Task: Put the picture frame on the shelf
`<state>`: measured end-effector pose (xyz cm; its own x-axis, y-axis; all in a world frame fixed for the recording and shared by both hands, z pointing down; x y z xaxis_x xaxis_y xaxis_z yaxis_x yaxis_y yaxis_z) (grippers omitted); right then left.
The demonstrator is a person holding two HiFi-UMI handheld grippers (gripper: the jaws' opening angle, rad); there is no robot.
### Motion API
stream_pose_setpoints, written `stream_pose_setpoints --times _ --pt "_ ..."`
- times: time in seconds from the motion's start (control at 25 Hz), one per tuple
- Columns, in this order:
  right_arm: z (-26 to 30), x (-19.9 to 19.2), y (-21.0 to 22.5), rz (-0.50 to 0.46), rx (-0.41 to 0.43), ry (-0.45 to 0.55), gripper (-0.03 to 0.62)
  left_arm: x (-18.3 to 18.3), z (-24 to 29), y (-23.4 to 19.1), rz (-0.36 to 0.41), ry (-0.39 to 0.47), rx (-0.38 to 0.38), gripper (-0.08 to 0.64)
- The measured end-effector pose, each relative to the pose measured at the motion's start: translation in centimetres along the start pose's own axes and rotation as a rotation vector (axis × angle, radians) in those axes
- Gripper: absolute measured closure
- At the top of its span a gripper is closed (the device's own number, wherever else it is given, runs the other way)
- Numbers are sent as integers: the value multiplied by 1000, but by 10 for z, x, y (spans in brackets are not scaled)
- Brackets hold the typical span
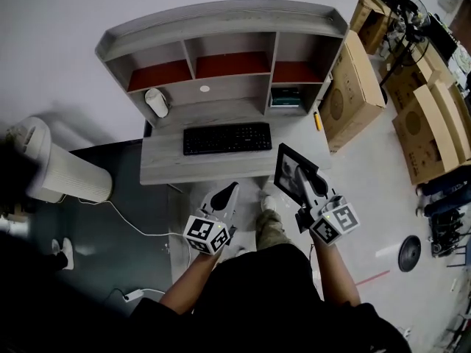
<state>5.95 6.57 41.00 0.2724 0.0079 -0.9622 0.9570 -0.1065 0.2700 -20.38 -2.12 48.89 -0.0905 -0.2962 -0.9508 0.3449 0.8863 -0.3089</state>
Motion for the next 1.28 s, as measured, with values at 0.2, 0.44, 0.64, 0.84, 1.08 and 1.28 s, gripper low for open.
stream_pose_setpoints --times 0.2,0.44,0.64,0.84,1.08,1.28 --pt "61 22 51 -3 33 20 566 15 59 -32 1 -32 11 545" --pt "124 34 122 29 55 9 566 32 143 -62 -1 -58 -5 545" --pt "169 36 178 101 82 18 566 42 203 -80 5 -59 6 545" --pt "213 39 220 112 112 19 566 50 246 -96 11 -59 30 545" --pt "262 41 261 107 151 10 566 51 278 -114 -2 -48 67 545" --pt "297 44 282 135 193 -3 566 58 294 -123 5 -32 89 545"
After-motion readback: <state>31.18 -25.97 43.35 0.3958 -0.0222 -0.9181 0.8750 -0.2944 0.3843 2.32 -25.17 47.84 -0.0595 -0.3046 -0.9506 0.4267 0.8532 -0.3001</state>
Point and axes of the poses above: the fingertips, and each gripper's own axes: z forward along the fingers, y to its right, x out of its top, the point moved 10 cm from there along -z, backward along the fingers, and after that the axes turned 10 degrees about -x, right-handed, at the moved point
